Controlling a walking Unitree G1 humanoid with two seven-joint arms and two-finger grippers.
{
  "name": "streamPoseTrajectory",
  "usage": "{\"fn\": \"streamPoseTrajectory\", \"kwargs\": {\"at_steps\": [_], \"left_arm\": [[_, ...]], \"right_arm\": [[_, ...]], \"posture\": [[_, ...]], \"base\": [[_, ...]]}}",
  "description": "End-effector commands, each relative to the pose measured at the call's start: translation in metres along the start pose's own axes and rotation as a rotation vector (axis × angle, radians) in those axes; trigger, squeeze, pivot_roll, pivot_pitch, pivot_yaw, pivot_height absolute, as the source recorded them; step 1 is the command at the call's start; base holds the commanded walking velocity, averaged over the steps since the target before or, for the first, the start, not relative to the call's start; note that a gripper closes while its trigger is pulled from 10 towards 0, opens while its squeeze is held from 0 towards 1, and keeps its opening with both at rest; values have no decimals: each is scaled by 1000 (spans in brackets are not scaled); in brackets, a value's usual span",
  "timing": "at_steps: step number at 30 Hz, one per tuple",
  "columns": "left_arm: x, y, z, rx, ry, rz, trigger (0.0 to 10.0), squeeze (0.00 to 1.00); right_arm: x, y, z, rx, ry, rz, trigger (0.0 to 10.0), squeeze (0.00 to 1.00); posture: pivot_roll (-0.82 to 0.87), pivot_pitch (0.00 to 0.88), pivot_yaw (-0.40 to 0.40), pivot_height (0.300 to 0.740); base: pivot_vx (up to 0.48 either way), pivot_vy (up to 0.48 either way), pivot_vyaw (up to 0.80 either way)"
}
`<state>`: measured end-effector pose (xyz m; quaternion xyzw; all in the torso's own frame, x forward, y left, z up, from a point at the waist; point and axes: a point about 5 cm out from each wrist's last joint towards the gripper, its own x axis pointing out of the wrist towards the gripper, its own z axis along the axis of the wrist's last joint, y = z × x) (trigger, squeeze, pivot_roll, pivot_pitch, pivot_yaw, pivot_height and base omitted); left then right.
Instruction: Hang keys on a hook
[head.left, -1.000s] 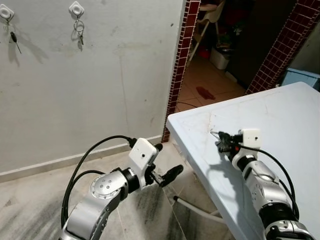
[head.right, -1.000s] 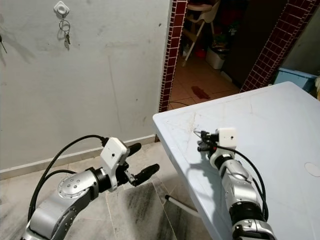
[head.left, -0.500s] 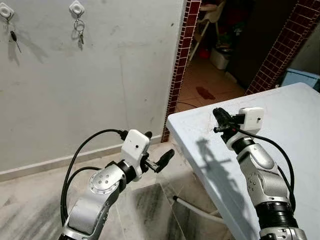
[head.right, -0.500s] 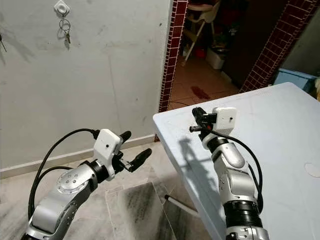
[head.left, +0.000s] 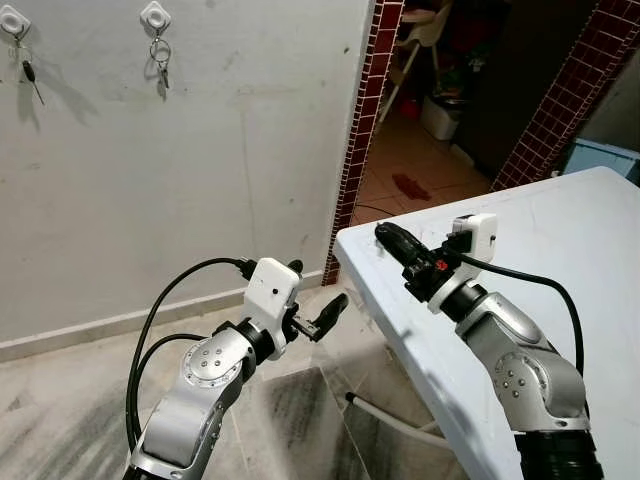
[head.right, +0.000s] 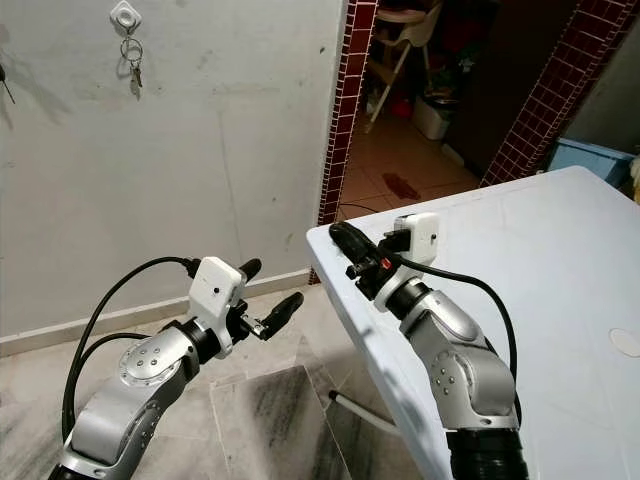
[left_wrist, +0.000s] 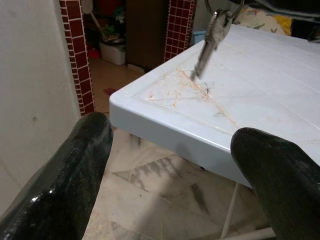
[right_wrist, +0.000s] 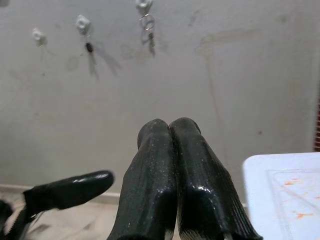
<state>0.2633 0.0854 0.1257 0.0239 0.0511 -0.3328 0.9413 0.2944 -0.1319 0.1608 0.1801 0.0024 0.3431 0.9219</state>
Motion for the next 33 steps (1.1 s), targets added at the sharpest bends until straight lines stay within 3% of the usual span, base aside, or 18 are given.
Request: {"fn": "streamPoseTrajectory", "kwargs": {"at_steps": [1,2,3,4,5,9,16,18,24,33], "left_arm": [[1,0,2,6,-15,8,10000,0],[1,1,3,9,-19,21,10000,0],[-1,7,4,14,-33,67,10000,0],[-2,10,5,16,-40,93,10000,0],[-3,14,6,21,-46,133,10000,0],[-19,37,2,57,-42,335,10000,0],[-38,47,-6,70,-6,425,10000,0],[-51,51,-13,69,29,471,10000,0],[-60,52,-17,71,50,492,10000,0],[-58,53,-13,71,43,482,10000,0]], "right_arm": [[-2,1,4,-4,4,5,4157,0],[-2,1,4,-5,5,1,4588,0],[-2,1,4,-15,12,-8,7843,0],[-2,1,4,-22,17,-12,7843,0],[-2,0,4,-48,26,-28,10000,0],[-2,-1,5,-191,48,-112,10000,0],[-6,0,2,-217,29,-205,10000,0],[-10,3,-3,-220,11,-266,10000,0],[-11,7,-10,-205,1,-322,10000,0],[-10,12,-17,-201,4,-352,10000,0]], "posture": [[137,0,-113,740],[137,0,-113,740],[138,0,-111,740],[138,0,-111,740],[138,0,-111,740],[151,0,-110,740],[164,0,-106,740],[176,0,-102,740],[185,2,-98,740],[185,6,-92,740]], "base": [[0,0,0],[0,0,0],[0,0,0],[0,0,0],[0,0,0],[0,0,0],[0,0,0],[0,0,0],[0,0,0],[0,0,0]]}}
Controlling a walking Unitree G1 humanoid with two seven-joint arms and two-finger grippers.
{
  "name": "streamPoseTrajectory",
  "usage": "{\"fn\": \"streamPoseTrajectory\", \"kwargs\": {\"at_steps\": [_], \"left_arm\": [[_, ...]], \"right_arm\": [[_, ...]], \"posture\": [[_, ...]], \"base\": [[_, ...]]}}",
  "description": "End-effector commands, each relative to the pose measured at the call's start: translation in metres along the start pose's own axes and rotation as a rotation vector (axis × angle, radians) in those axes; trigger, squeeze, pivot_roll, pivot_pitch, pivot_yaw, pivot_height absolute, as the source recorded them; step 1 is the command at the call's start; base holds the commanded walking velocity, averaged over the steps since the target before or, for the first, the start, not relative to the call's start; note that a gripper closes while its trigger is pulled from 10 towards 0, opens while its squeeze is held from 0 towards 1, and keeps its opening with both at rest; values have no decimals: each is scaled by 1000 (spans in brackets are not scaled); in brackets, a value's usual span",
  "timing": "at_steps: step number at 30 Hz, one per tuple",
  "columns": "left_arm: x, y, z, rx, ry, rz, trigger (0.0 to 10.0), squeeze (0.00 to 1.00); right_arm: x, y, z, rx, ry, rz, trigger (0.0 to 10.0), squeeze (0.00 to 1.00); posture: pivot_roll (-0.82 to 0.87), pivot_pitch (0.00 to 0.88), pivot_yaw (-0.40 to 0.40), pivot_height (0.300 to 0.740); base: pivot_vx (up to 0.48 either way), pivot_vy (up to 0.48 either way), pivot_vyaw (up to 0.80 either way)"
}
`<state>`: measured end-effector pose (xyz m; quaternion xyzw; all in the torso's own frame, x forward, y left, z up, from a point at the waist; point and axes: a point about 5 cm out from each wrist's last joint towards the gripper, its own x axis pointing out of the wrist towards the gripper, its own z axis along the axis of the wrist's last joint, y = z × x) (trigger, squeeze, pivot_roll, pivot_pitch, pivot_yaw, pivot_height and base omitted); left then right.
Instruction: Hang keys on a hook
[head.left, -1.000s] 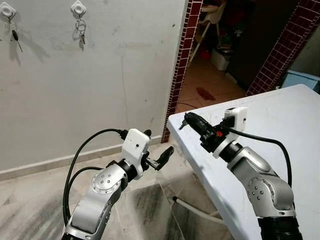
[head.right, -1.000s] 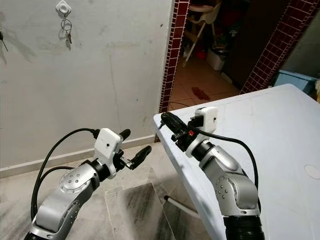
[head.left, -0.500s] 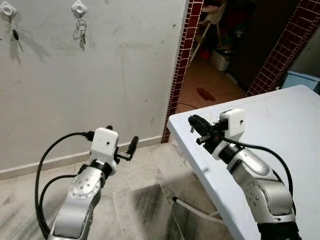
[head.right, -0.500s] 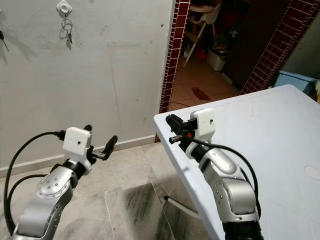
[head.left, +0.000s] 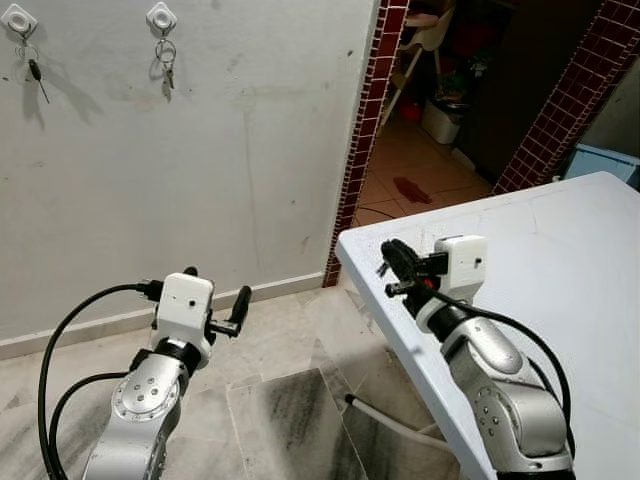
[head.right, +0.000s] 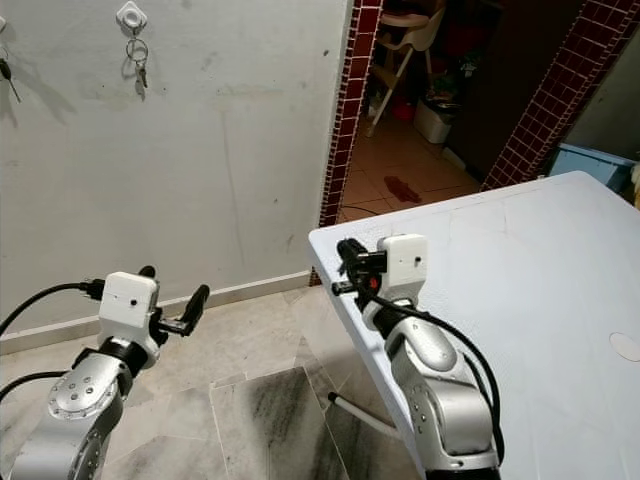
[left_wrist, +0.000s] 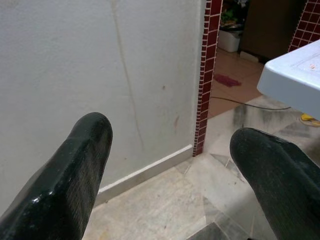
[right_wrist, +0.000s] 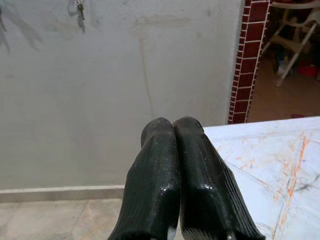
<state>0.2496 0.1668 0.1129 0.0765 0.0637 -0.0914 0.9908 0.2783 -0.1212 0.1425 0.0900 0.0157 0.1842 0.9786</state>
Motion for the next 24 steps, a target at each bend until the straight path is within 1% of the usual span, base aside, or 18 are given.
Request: {"fn": "streamPoseTrajectory", "kwargs": {"at_steps": [1,7,24], "left_arm": [[1,-2,8,2,-25,-16,10000,0],[3,-3,9,-4,-23,-24,10000,0],[12,-7,17,-39,-36,-33,10000,0]], "right_arm": [[-2,-1,5,-20,-25,-20,10000,0],[-3,-2,2,-17,-17,-35,10000,0],[-1,-3,3,-13,-19,-63,10000,0]], "posture": [[185,6,-92,740],[185,8,-88,740],[181,6,-84,740]], "base": [[0,247,0],[0,362,0],[0,480,0]]}}
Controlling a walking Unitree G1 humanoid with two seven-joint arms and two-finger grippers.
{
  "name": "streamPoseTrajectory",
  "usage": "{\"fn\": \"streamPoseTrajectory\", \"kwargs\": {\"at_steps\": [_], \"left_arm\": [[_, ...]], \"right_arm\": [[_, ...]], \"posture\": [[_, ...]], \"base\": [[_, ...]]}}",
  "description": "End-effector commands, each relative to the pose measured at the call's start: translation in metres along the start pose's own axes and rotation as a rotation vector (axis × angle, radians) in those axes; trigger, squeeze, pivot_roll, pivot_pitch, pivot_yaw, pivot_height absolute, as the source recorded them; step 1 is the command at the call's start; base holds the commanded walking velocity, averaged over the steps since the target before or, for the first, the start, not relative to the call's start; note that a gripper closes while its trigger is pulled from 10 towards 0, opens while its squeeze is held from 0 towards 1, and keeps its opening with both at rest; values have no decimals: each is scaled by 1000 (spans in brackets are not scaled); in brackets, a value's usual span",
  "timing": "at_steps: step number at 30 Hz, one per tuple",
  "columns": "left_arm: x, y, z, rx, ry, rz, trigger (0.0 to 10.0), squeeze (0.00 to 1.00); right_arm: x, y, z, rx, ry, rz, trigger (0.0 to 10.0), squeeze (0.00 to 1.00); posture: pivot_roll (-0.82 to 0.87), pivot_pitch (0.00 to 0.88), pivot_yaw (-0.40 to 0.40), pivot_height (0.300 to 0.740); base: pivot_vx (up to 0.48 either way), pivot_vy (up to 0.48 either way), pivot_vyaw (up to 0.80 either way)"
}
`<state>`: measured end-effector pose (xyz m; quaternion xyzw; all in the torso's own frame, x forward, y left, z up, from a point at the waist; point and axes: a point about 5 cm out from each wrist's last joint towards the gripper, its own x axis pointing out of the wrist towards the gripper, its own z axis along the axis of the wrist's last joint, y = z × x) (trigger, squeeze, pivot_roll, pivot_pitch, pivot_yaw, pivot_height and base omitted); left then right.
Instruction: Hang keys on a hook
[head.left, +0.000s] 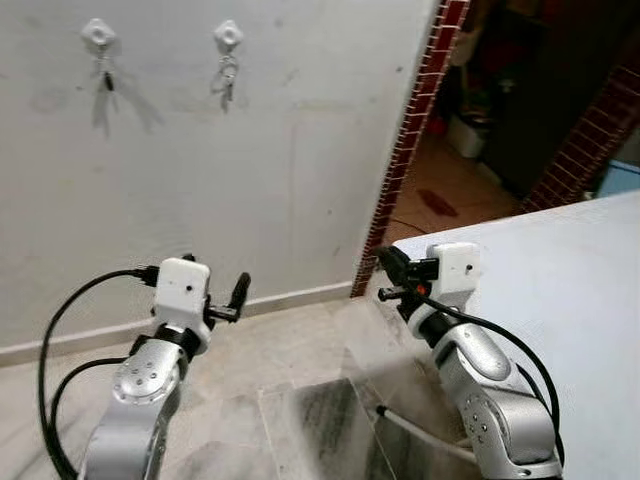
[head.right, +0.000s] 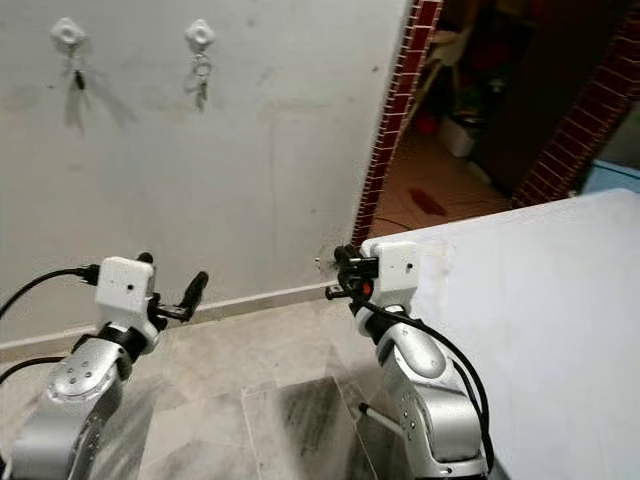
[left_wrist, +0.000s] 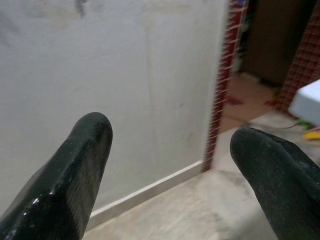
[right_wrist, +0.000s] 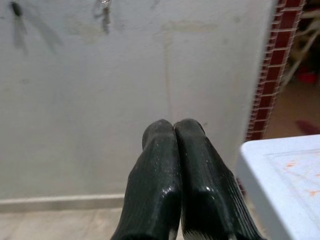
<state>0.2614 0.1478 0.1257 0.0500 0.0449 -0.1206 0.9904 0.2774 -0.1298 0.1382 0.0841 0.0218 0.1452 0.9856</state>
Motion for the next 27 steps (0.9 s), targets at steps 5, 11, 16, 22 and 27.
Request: {"fn": "streamPoseTrajectory", "kwargs": {"at_steps": [5,11,16,22,27], "left_arm": [[1,7,1,5,9,27,10000,0],[2,6,1,0,10,27,10000,0],[2,6,1,-3,11,26,10000,0],[2,6,0,-3,11,28,10000,0],[2,5,0,-3,13,24,10000,0]], "right_arm": [[3,4,7,-6,-28,13,10000,0],[3,4,7,-13,-30,11,10000,0],[4,4,7,-14,-31,12,10000,0],[4,6,7,-15,-30,17,10000,0],[5,5,8,-21,-32,21,10000,0]], "posture": [[179,4,-86,740],[177,3,-86,740],[177,3,-88,740],[179,0,-90,740],[176,0,-91,740]], "base": [[0,480,0],[0,480,0],[0,480,0],[0,480,0],[0,480,0]]}}
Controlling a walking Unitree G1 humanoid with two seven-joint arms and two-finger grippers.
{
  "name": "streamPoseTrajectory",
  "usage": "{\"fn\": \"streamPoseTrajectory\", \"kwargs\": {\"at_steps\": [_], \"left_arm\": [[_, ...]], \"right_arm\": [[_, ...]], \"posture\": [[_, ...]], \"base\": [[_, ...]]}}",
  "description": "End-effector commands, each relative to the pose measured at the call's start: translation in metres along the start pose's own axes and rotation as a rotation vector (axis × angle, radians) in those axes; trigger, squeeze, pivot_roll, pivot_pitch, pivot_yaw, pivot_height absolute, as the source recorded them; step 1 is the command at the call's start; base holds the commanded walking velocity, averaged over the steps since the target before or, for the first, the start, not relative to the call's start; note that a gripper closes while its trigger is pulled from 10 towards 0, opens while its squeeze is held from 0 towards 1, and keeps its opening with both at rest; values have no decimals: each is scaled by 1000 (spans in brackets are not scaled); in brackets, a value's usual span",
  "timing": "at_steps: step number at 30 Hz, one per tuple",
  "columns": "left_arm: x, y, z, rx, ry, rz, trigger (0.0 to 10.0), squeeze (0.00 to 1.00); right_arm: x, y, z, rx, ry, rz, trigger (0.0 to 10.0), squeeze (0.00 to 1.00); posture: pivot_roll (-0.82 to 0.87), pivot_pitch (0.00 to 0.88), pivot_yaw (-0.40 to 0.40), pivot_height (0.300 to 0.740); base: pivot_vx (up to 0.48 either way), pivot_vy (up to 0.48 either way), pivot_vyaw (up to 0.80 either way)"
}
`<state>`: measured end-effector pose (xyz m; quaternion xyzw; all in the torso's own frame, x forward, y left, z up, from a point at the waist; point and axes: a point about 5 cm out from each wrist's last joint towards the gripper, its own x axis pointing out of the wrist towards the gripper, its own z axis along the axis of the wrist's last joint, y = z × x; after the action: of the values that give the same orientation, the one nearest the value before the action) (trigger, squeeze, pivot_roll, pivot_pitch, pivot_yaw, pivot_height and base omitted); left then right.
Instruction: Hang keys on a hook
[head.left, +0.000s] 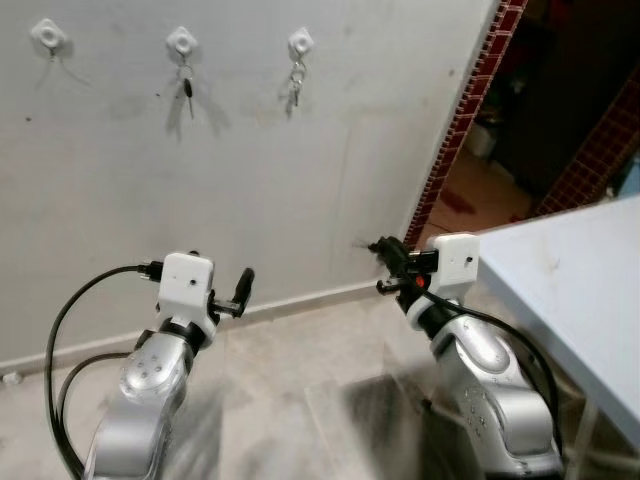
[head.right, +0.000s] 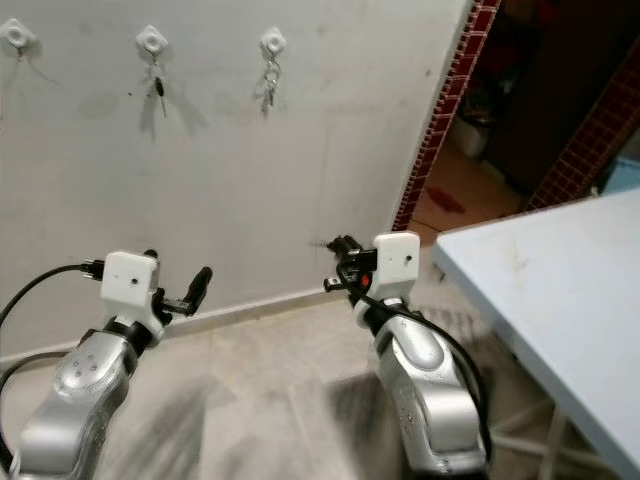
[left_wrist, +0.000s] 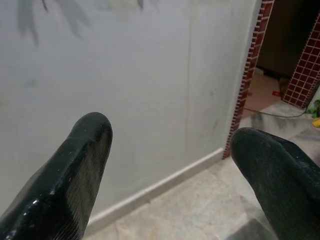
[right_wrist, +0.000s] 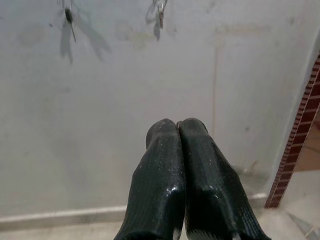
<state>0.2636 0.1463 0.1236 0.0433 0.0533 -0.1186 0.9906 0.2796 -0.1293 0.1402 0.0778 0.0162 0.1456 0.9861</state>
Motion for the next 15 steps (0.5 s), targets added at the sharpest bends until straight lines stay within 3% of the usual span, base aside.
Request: {"fn": "streamPoseTrajectory", "kwargs": {"at_steps": [1,3,11,15], "left_arm": [[0,6,2,12,-2,22,10000,0],[0,5,2,11,-2,19,10000,0],[1,5,1,13,-2,14,10000,0],[1,5,1,14,-4,14,10000,0]], "right_arm": [[3,5,6,-7,-23,19,10000,0],[3,4,6,-8,-24,16,10000,0],[3,3,6,-8,-25,10,10000,0],[4,3,6,-7,-26,8,10000,0]], "posture": [[176,0,-91,740],[176,0,-91,740],[175,0,-90,740],[176,0,-91,740]], "base": [[0,480,0],[0,480,0],[0,480,504],[0,480,0]]}}
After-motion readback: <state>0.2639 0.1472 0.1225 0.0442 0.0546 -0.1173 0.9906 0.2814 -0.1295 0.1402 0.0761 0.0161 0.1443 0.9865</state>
